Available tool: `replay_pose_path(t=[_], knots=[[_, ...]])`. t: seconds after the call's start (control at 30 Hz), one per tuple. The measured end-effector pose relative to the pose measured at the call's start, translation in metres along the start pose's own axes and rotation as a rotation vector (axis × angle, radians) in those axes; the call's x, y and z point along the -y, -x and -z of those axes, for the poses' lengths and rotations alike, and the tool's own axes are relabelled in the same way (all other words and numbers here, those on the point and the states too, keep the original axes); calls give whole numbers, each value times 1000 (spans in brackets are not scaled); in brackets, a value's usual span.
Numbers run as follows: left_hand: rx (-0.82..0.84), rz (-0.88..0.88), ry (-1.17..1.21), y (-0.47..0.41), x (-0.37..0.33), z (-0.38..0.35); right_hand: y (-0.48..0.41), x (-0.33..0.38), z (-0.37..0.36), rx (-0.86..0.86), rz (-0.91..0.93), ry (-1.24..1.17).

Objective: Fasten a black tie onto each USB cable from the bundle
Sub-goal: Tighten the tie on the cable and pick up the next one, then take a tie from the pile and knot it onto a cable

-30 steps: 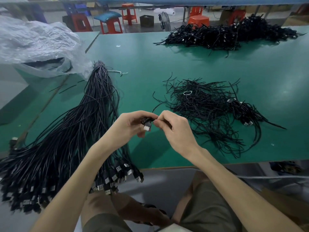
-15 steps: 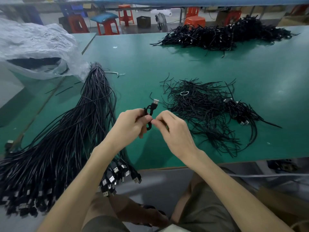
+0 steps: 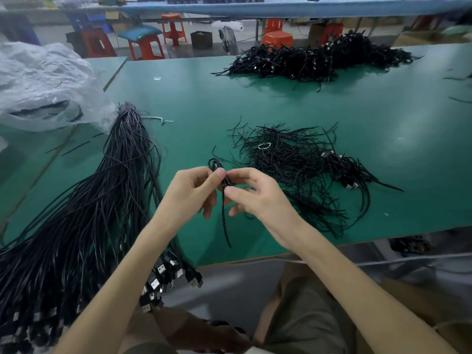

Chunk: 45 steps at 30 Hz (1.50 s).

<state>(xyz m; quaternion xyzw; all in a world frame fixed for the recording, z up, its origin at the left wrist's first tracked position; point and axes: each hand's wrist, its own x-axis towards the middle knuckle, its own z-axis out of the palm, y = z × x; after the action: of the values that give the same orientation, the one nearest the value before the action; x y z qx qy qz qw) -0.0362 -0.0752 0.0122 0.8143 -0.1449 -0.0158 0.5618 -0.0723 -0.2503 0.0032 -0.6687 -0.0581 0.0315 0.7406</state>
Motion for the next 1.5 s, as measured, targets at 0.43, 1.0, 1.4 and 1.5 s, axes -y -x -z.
replay_pose_path(t=[0.43, 1.0, 1.4, 1.5], knots=[[-158, 452, -920, -10, 37, 54, -20, 36, 121, -472, 67, 491], [86, 611, -1195, -5, 58, 61, -26, -25, 182, -694, -49, 1122], [-58, 536, -989, -8, 59, 54, -12, -18, 118, -488, 216, 1104], [-46, 460, -673, -10, 46, 55, -11, -17, 86, -357, 234, 986]])
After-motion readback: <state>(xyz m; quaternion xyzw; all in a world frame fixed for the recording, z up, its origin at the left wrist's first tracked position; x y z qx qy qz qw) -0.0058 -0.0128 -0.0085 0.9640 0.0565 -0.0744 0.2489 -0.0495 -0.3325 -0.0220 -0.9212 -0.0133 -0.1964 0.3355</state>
